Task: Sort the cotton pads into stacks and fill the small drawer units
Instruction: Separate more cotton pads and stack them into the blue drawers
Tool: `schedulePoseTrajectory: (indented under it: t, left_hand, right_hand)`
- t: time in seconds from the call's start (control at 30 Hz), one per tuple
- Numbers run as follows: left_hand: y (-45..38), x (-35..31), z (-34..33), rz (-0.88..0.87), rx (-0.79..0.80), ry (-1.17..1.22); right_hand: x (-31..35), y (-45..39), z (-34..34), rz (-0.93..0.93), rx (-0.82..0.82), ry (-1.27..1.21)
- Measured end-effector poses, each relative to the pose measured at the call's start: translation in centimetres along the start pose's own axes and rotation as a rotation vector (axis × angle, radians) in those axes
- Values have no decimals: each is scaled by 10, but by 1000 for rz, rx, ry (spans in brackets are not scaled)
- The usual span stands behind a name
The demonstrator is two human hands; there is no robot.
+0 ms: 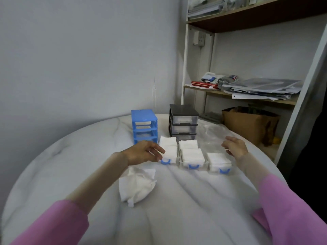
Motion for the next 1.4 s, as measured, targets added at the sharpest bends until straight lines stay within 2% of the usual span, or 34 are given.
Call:
schedulePoseTrajectory:
  t: [0.13, 0.33, 0.5, 0.73, 0.9, 1.03, 1.2, 1.4]
  left_hand:
    - [8, 17, 4, 60, 82, -116]
    - [16, 25, 1, 136, 156, -229]
    - [14, 30, 4, 128, 58, -347]
    - [13, 29, 2, 163, -25, -455]
    - [16, 26, 7, 108, -83, -361]
    - [17, 19, 12, 48, -113, -151]
    - [22, 7, 7, -14, -144, 21]
    - [25, 0, 11, -12, -266, 391]
  right_hand:
    - [5, 1, -2, 67, -2, 312]
    - [10, 7, -5, 114, 36, 516]
    - [22, 15, -6, 263, -28, 455]
    - [49, 55, -32, 513, 53, 449]
    - [67, 92, -59, 658, 166, 449]
    - [70, 114, -81, 769, 229, 563]
    - [48, 117, -99, 712, 304, 846]
    - [41, 132, -116, 811, 407, 818]
Point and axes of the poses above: each hand's wrist, its own y-axis away from the middle knuckle, its own z-axis out of the back of the hand, x = y × z, the point moved 7 cm from there along -y, towards the middle knuckle, and after that the axes turned 1 degree about z, right-handed, at the moved point
